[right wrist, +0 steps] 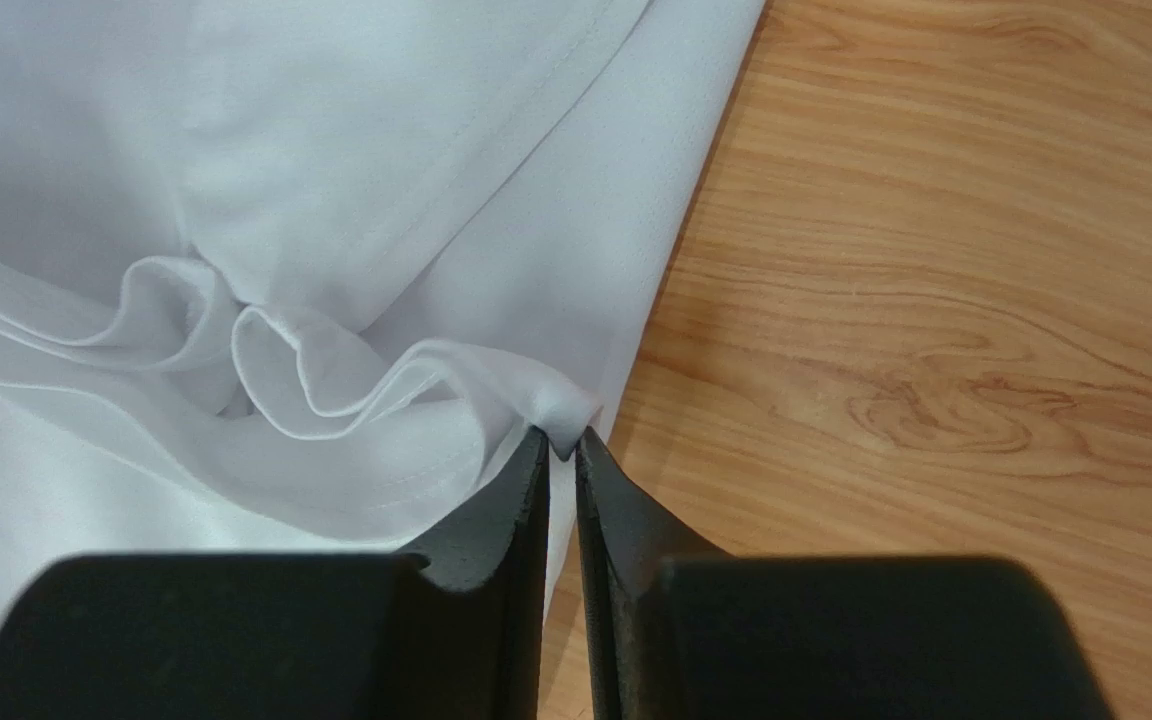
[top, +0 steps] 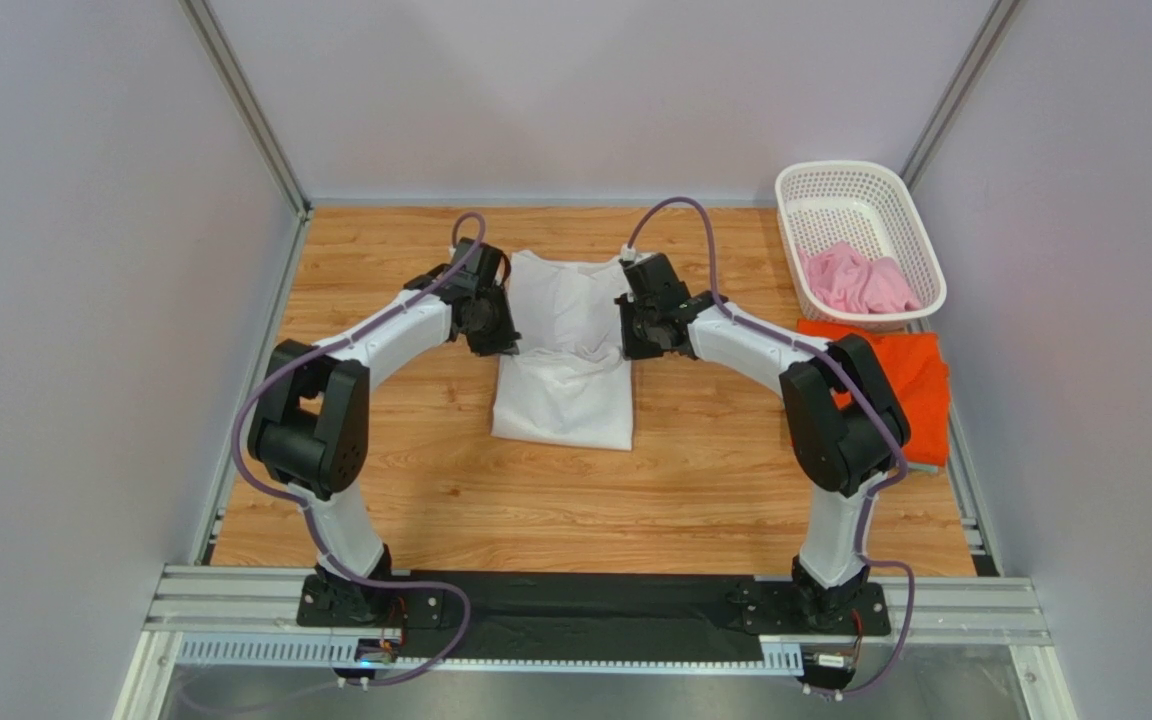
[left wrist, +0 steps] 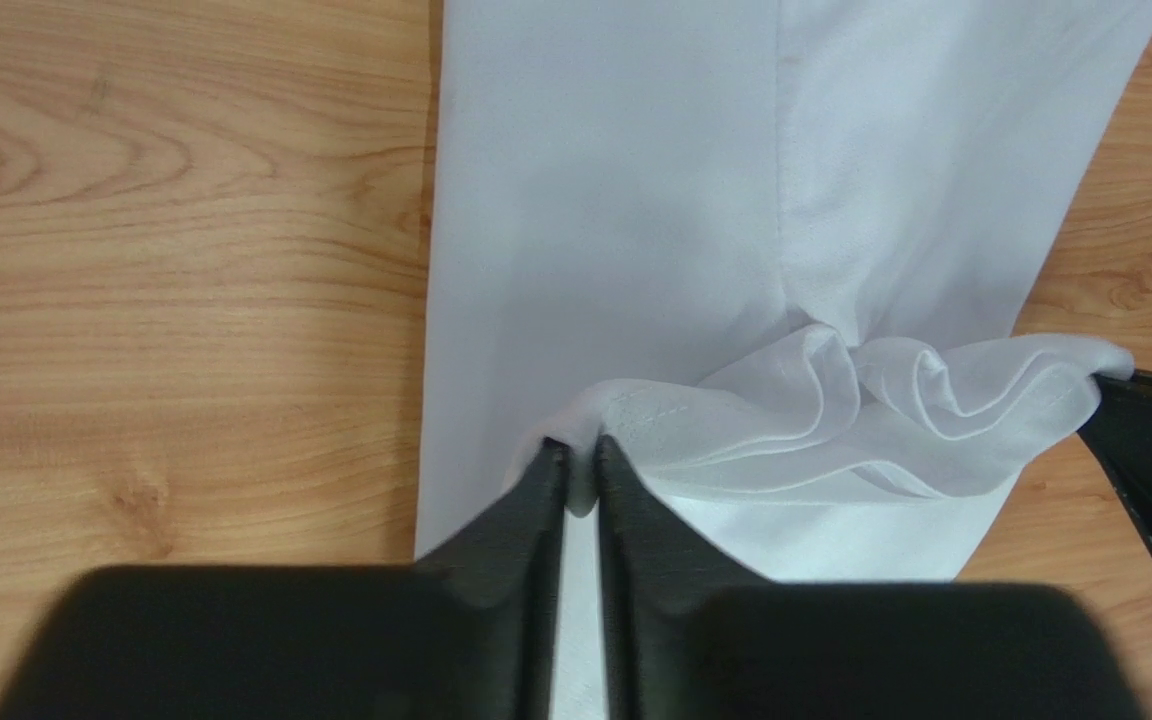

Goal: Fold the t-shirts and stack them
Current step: Fold the tshirt

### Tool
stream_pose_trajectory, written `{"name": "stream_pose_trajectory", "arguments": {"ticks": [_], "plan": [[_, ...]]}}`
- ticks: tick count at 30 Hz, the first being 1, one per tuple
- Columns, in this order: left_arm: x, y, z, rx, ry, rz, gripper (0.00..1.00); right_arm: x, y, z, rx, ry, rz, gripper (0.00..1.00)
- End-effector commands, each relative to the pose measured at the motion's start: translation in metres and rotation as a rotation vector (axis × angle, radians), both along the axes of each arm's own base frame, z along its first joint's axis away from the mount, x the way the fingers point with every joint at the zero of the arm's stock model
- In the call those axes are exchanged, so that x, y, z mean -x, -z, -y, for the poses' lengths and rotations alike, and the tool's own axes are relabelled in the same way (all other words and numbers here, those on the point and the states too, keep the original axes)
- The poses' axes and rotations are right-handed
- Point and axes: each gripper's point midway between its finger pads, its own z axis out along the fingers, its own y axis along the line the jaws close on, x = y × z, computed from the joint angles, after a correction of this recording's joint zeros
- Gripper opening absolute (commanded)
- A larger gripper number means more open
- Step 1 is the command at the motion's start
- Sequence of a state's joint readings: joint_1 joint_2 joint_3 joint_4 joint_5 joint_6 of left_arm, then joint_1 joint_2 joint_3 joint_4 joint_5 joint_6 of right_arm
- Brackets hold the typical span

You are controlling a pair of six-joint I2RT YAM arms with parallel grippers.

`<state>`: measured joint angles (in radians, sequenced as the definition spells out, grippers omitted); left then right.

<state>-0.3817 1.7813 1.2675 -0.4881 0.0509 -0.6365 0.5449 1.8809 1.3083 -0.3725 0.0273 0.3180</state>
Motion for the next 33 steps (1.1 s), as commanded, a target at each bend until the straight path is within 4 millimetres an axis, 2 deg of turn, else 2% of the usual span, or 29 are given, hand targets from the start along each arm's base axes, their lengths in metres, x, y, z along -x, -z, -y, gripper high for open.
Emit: {"name": "stream_pose_trajectory", "arguments": {"ticks": [1,2,3,4,6,7,8,9,10,11,12,13,14,15,20,25,30,33], "plan": [[-0.016,-0.012,0.004,0.023,0.027,0.038,0.26,-0.022,-0.013,-0.008,-0.046,0.014,0.046,0.15],[-0.017,-0.013,0.004,0.023,0.028,0.038,0.32,-0.023,-0.014,-0.009,-0.046,0.013,0.048,0.20],[-0.017,-0.012,0.003,0.023,0.020,0.031,0.40,-0.022,-0.015,-0.007,-0.039,0.012,0.040,0.34],[-0.015,-0.016,0.002,0.027,0.018,0.033,0.61,-0.025,-0.021,-0.009,-0.042,0.013,0.047,0.39],[-0.013,-0.021,-0.001,0.026,-0.012,0.031,0.78,-0.021,-0.027,-0.006,-0.032,0.012,0.033,0.49],[-0.009,-0.029,-0.002,0.036,-0.011,0.043,0.92,-0.020,-0.037,-0.006,-0.043,0.017,0.044,0.61],[-0.006,-0.034,-0.002,0.046,-0.012,0.052,0.98,-0.015,-0.038,-0.004,-0.045,0.019,0.038,0.66],[-0.004,-0.037,-0.002,0.053,-0.013,0.056,1.00,-0.012,-0.041,-0.002,-0.051,0.025,0.040,0.69],[0.003,-0.045,-0.002,0.068,-0.008,0.070,1.00,-0.002,-0.055,-0.009,-0.105,-0.002,0.040,0.84],[0.006,-0.049,-0.003,0.073,-0.006,0.076,1.00,0.007,-0.051,-0.006,-0.107,-0.009,0.025,0.99],[0.013,-0.048,-0.003,0.077,-0.001,0.071,1.00,0.014,-0.062,-0.007,-0.130,-0.017,0.043,1.00],[0.017,-0.057,-0.001,0.094,0.011,0.089,1.00,0.020,-0.065,-0.007,-0.137,-0.022,0.044,1.00],[0.021,-0.058,0.002,0.098,0.022,0.090,1.00,0.032,-0.057,-0.005,-0.132,-0.025,0.021,1.00],[0.025,-0.060,0.003,0.107,0.028,0.093,1.00,0.041,-0.067,-0.008,-0.150,-0.039,0.041,1.00],[0.055,-0.055,0.021,0.158,0.093,0.068,1.00,0.078,-0.071,-0.016,-0.259,-0.077,0.011,1.00],[0.078,-0.035,0.039,0.258,0.155,0.013,1.00,0.110,-0.070,-0.043,-0.418,-0.195,-0.051,1.00],[0.095,-0.012,0.049,0.329,0.196,-0.051,1.00,0.121,-0.053,-0.061,-0.435,-0.247,-0.098,1.00],[0.100,0.007,0.044,0.297,0.184,-0.096,1.00,0.124,-0.041,-0.069,-0.442,-0.258,-0.143,1.00]]}}
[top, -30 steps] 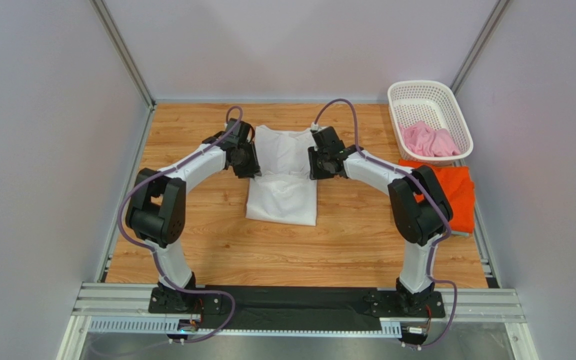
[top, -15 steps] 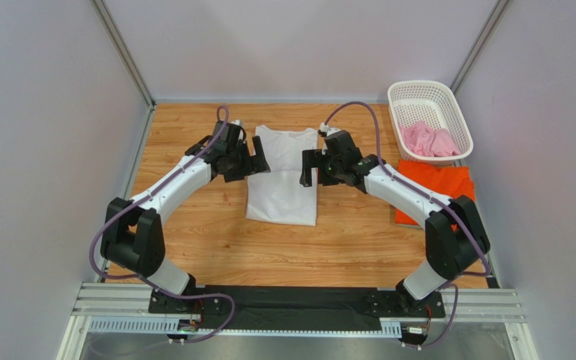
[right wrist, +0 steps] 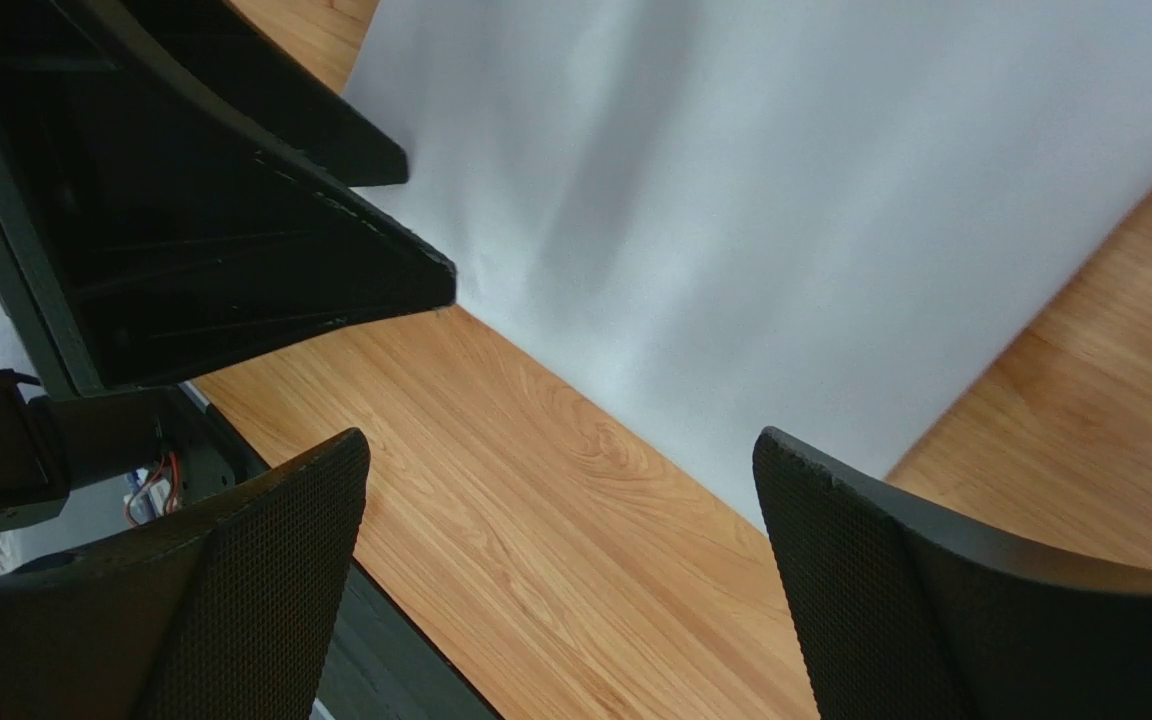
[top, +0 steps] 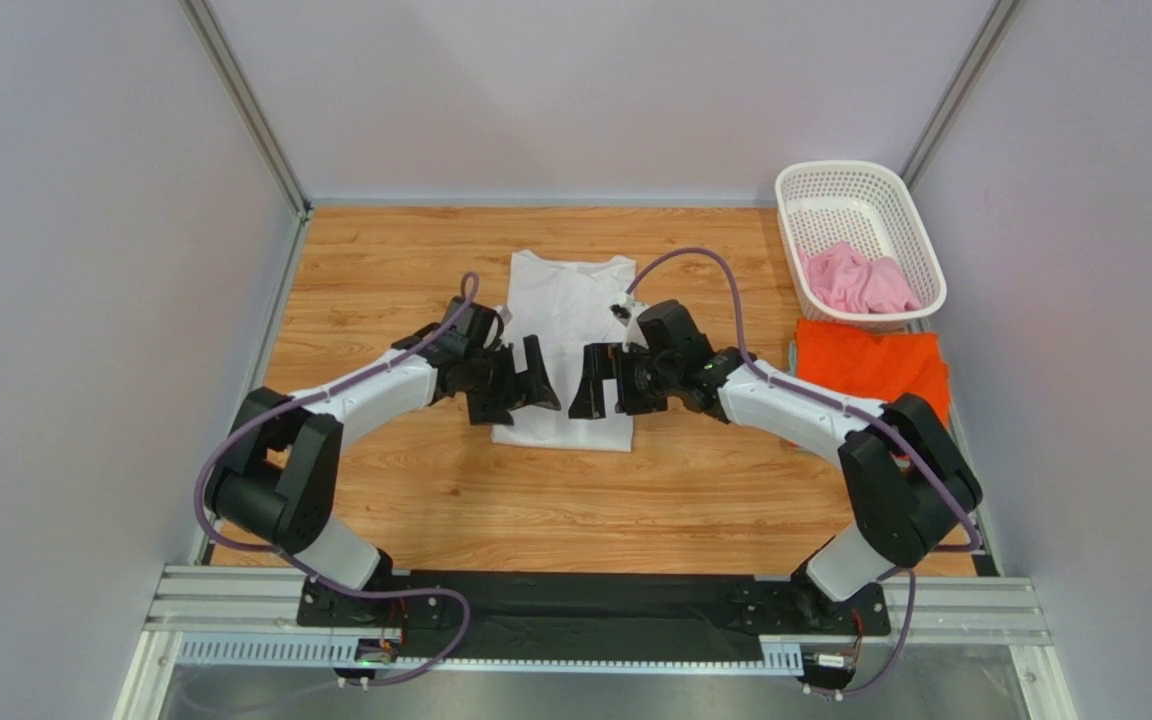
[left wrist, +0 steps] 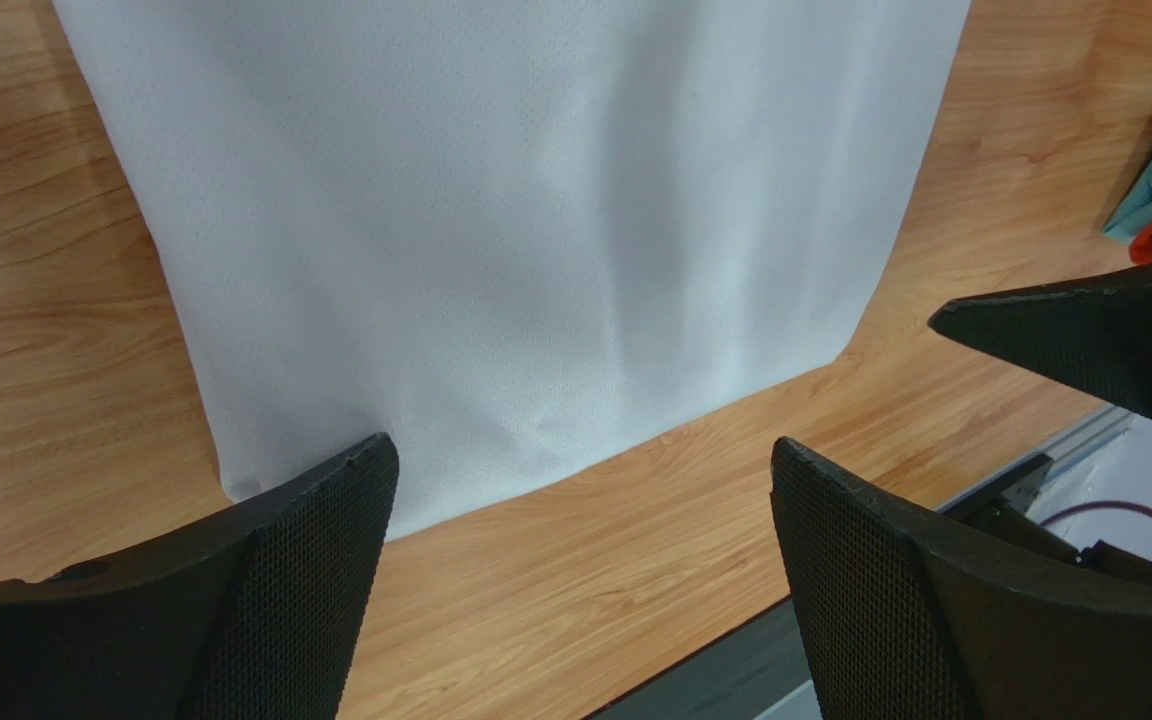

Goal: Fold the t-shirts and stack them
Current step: Fold the tshirt

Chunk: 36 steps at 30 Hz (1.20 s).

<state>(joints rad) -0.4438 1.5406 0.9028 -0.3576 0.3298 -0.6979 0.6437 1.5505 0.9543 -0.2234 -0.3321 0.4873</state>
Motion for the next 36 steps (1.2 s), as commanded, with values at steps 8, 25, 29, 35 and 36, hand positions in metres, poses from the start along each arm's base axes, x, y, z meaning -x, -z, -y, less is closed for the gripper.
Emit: {"name": "stream_pose_trajectory", "arguments": {"ticks": [8,25,29,35,36], "plan": [[0.014,0.028,0.002,0.021,0.017,-0.060,1.00,0.017,0.035,-0.020,-0.051,-0.039,-0.105,1.00],[0.106,0.056,-0.035,0.003,-0.004,-0.134,1.00,0.090,0.074,0.019,0.020,-0.030,-0.194,1.00],[0.113,0.039,-0.037,0.014,0.005,-0.089,1.00,0.098,0.058,0.023,0.018,-0.064,-0.154,1.00],[0.121,0.006,-0.041,0.043,0.009,-0.010,1.00,0.102,0.014,0.016,-0.010,-0.130,-0.060,1.00],[0.121,0.001,-0.045,0.034,-0.009,0.003,1.00,0.102,0.007,0.014,-0.018,-0.134,-0.043,1.00]]}}
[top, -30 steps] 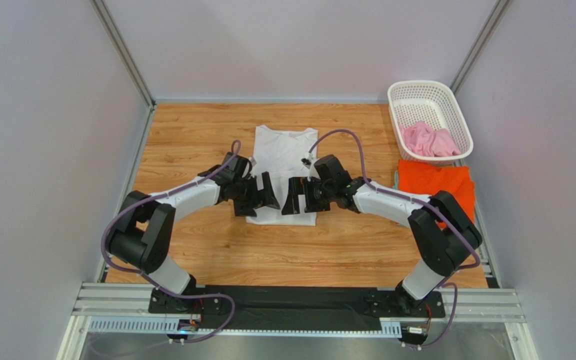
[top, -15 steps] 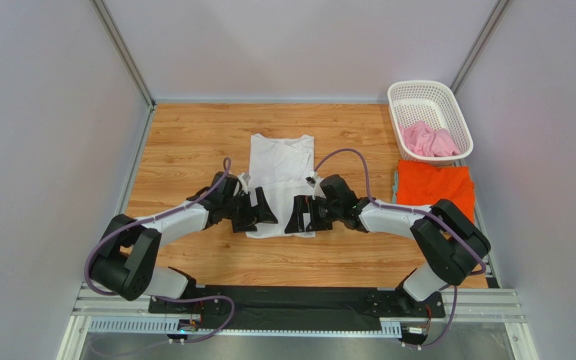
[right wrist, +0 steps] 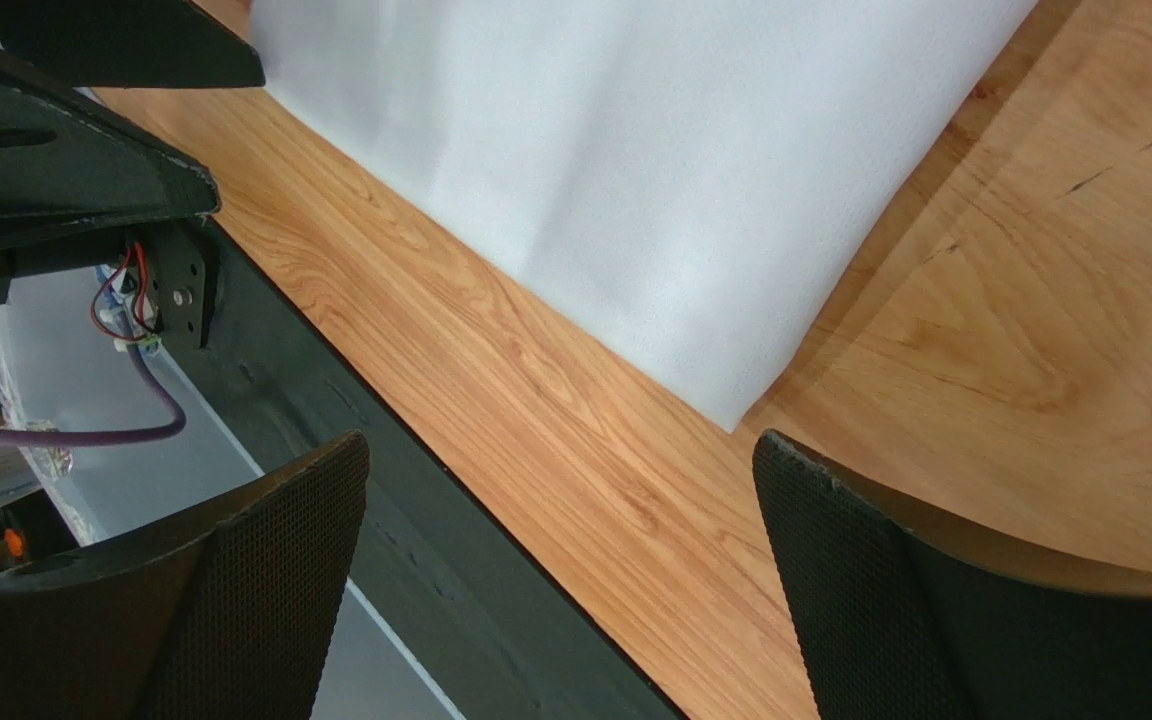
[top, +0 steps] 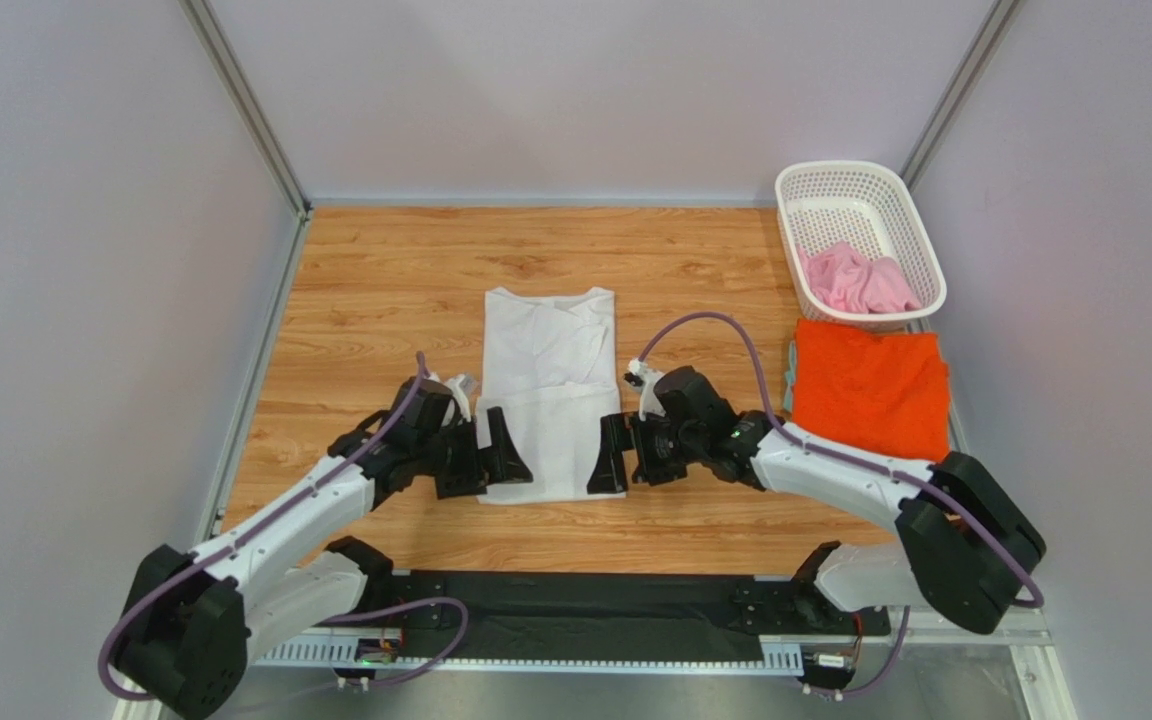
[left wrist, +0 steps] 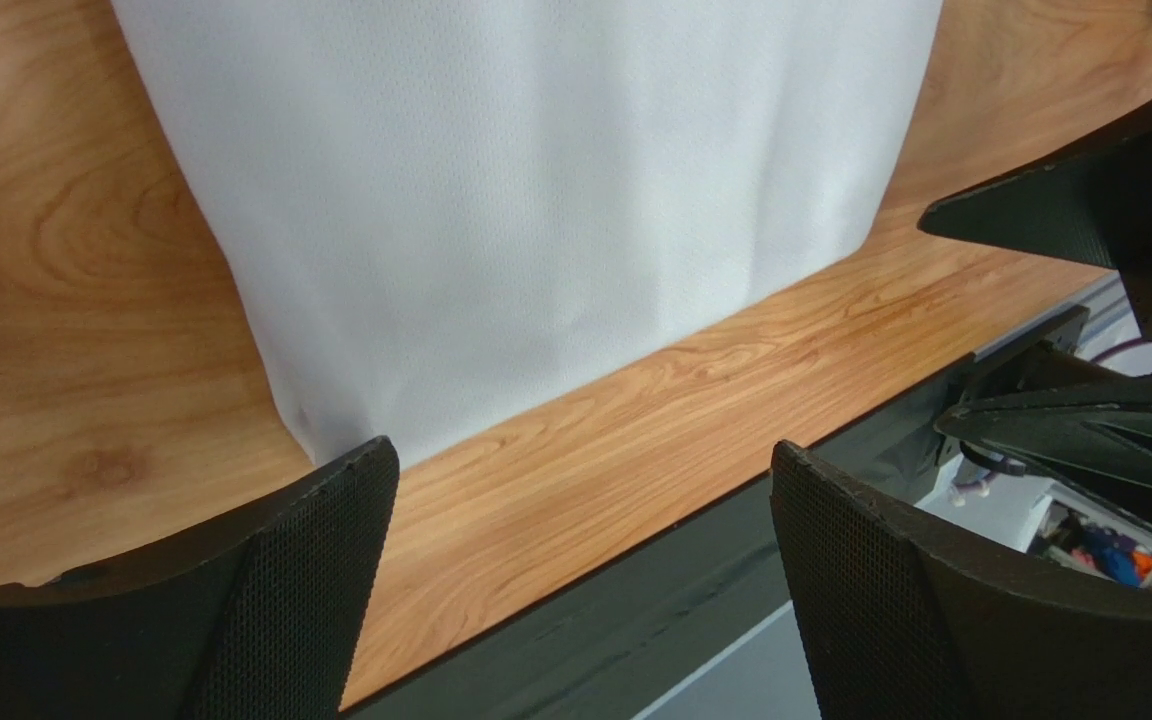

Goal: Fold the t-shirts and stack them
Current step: Fold the tshirt

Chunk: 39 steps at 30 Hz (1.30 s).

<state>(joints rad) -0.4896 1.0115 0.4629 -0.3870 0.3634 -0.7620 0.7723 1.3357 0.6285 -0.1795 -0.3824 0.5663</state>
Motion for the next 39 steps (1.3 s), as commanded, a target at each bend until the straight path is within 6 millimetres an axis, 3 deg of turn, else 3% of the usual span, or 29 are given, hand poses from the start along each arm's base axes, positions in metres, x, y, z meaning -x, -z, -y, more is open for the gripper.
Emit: {"name": "stream_pose_trajectory", "arguments": {"ticks": [1,7,10,14,22,30,36,39], "plan": [[0.010,-0.009,-0.013,-0.046,-0.033,-0.003,1.00,-0.008,-0.036,-0.003,-0.020,-0.006,0.105,1.00],[0.019,-0.001,-0.046,-0.170,-0.183,-0.033,1.00,-0.012,-0.061,0.013,-0.040,0.087,0.187,1.00],[0.021,0.008,-0.052,-0.193,-0.218,-0.052,0.95,-0.013,-0.055,0.018,-0.020,0.122,0.170,1.00],[0.021,0.021,-0.057,-0.223,-0.246,-0.069,0.80,-0.007,-0.040,0.019,0.011,0.103,0.123,1.00],[0.009,0.031,-0.045,-0.196,-0.233,-0.065,0.51,-0.003,-0.018,0.018,0.040,0.109,0.061,0.99],[0.008,0.048,-0.049,-0.251,-0.227,-0.109,0.33,0.001,0.000,0.015,0.062,0.100,0.000,0.97],[0.009,0.050,-0.046,-0.242,-0.206,-0.114,0.14,0.005,0.010,0.010,0.090,0.083,-0.024,0.92],[0.011,0.050,-0.045,-0.235,-0.196,-0.115,0.10,0.006,0.020,0.009,0.122,0.082,-0.042,0.85]]}}
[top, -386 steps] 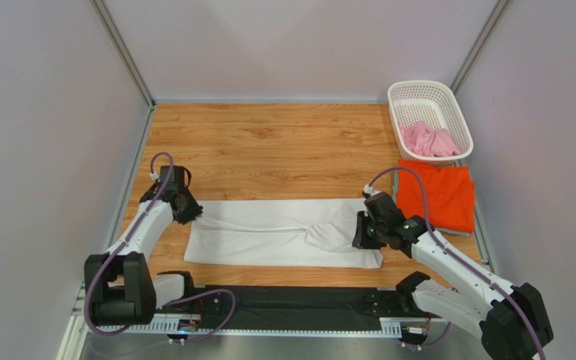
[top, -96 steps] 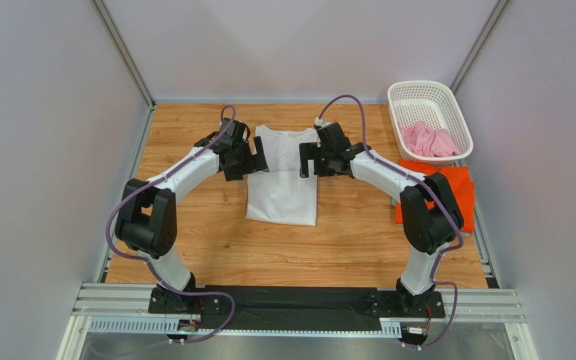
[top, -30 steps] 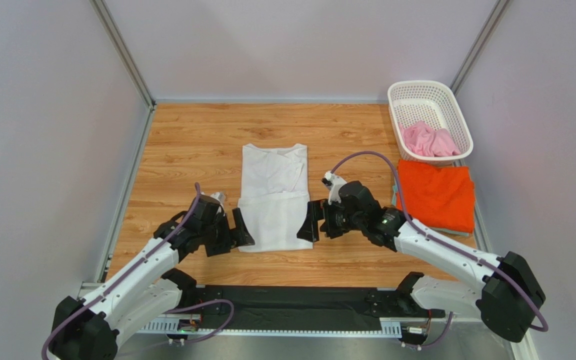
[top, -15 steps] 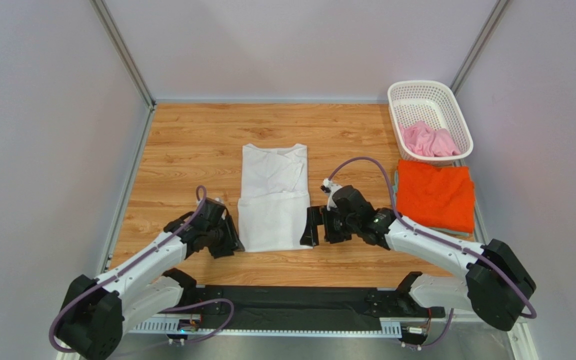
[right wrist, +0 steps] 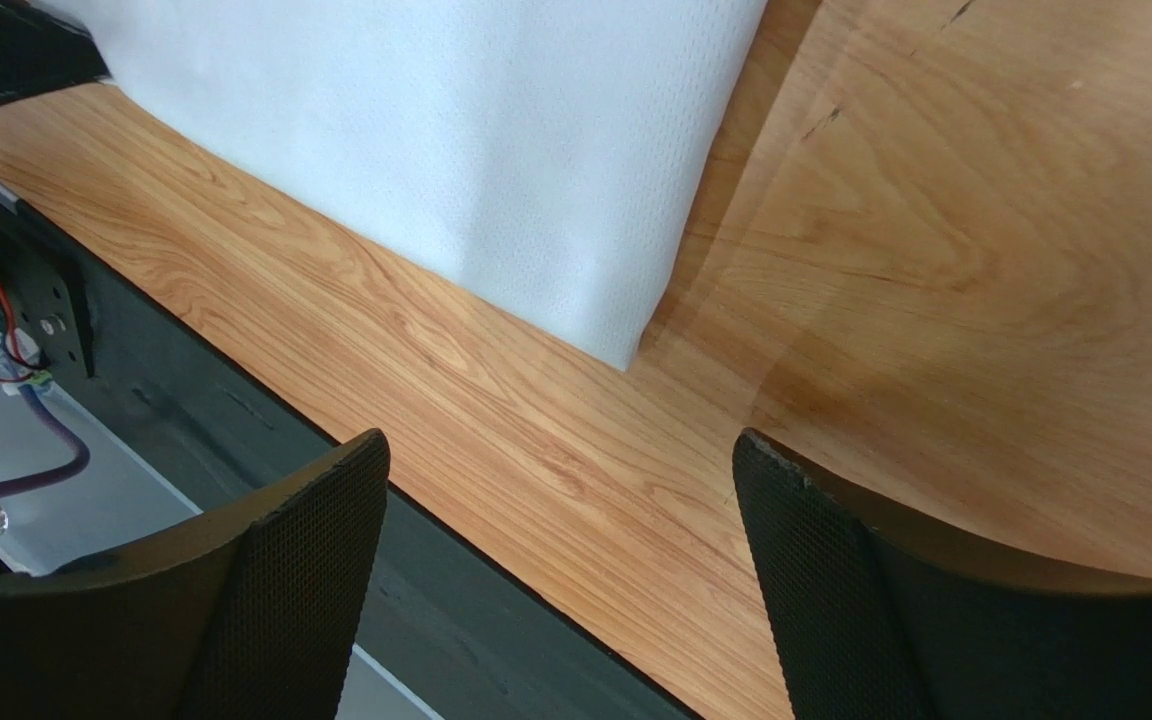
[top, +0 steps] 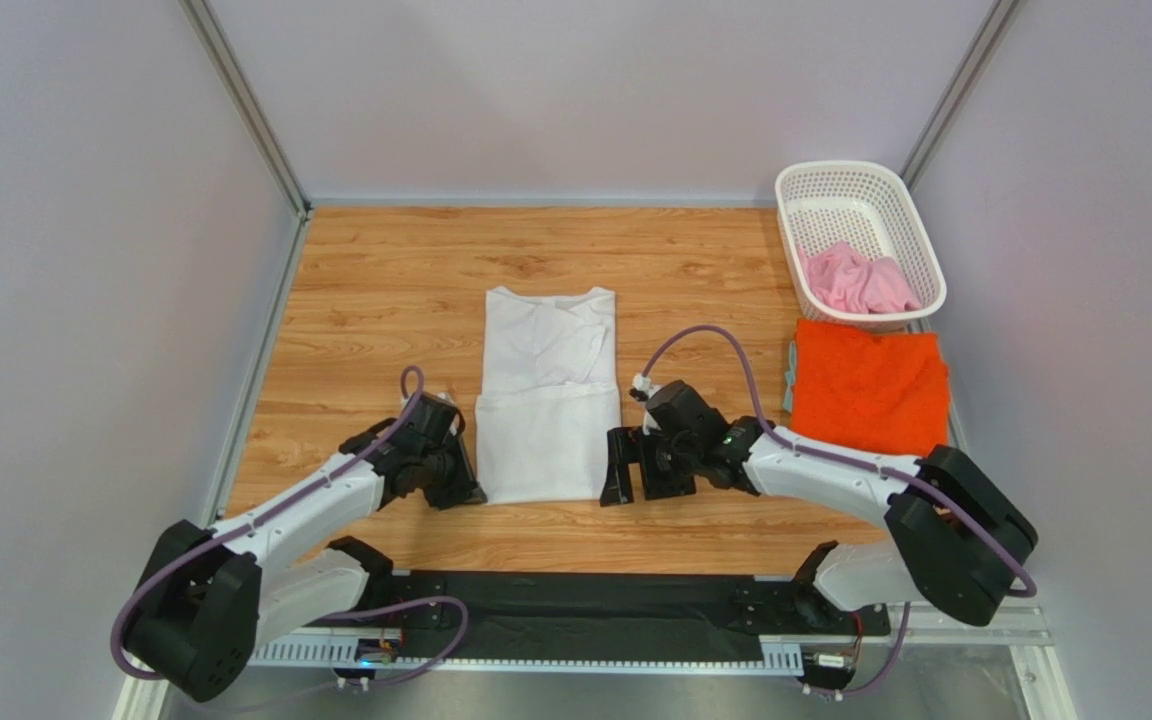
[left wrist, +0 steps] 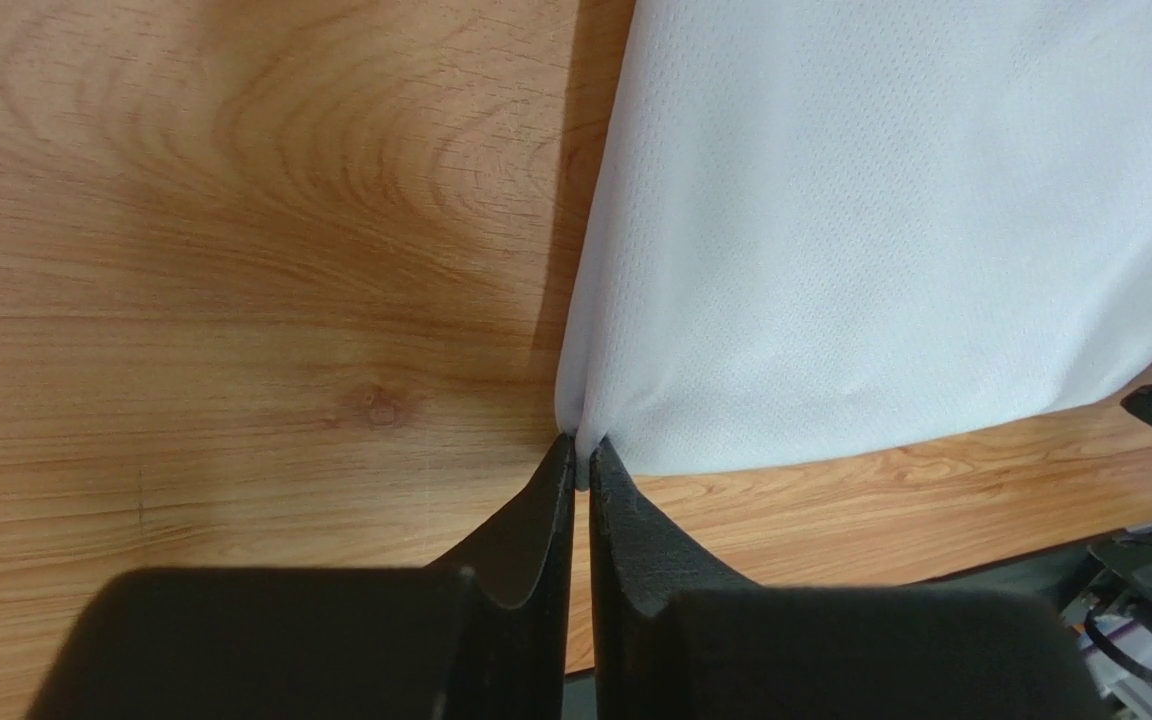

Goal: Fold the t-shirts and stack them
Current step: Fold the tshirt

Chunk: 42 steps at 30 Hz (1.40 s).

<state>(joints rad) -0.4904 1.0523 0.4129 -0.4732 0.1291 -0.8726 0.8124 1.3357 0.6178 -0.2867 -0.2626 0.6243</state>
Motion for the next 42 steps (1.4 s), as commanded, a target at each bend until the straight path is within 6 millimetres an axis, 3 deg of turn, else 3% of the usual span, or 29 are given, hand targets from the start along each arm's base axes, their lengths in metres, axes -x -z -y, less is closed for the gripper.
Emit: {"name": "stream_pose_trajectory", "arguments": {"ticks": [1,8,10,13,16,19,22,28,35,42], "plan": [[0.004,0.005,-0.002,-0.007,0.019,-0.002,0.10,-0.005,0.000,-0.012,-0.007,0.003,0.015,0.83],[0.006,0.003,-0.002,0.002,0.027,0.005,0.00,-0.008,0.012,-0.016,0.062,-0.006,0.025,0.67],[0.008,0.004,-0.001,0.003,0.031,-0.003,0.00,-0.008,0.012,-0.019,0.063,-0.019,0.022,0.54],[0.008,0.003,-0.001,0.005,0.033,-0.002,0.00,-0.006,0.014,-0.022,0.072,-0.028,0.021,0.49],[0.008,0.002,-0.001,0.008,0.036,0.004,0.00,-0.009,0.015,-0.021,0.084,-0.020,0.034,0.32],[0.007,0.000,0.000,0.012,0.043,0.012,0.00,-0.012,0.017,-0.020,0.094,-0.011,0.042,0.22],[0.007,-0.001,0.000,0.014,0.045,0.022,0.00,-0.015,0.019,-0.018,0.112,-0.001,0.051,0.18],[0.007,0.000,-0.001,0.006,0.047,0.016,0.00,-0.023,0.026,-0.010,0.168,0.054,0.068,0.28],[0.007,0.000,-0.002,0.004,0.047,0.017,0.00,-0.029,0.027,-0.012,0.184,0.056,0.079,0.28],[0.007,-0.004,-0.002,0.004,0.052,0.018,0.00,-0.022,0.020,-0.021,0.147,0.009,0.074,0.00]]}}
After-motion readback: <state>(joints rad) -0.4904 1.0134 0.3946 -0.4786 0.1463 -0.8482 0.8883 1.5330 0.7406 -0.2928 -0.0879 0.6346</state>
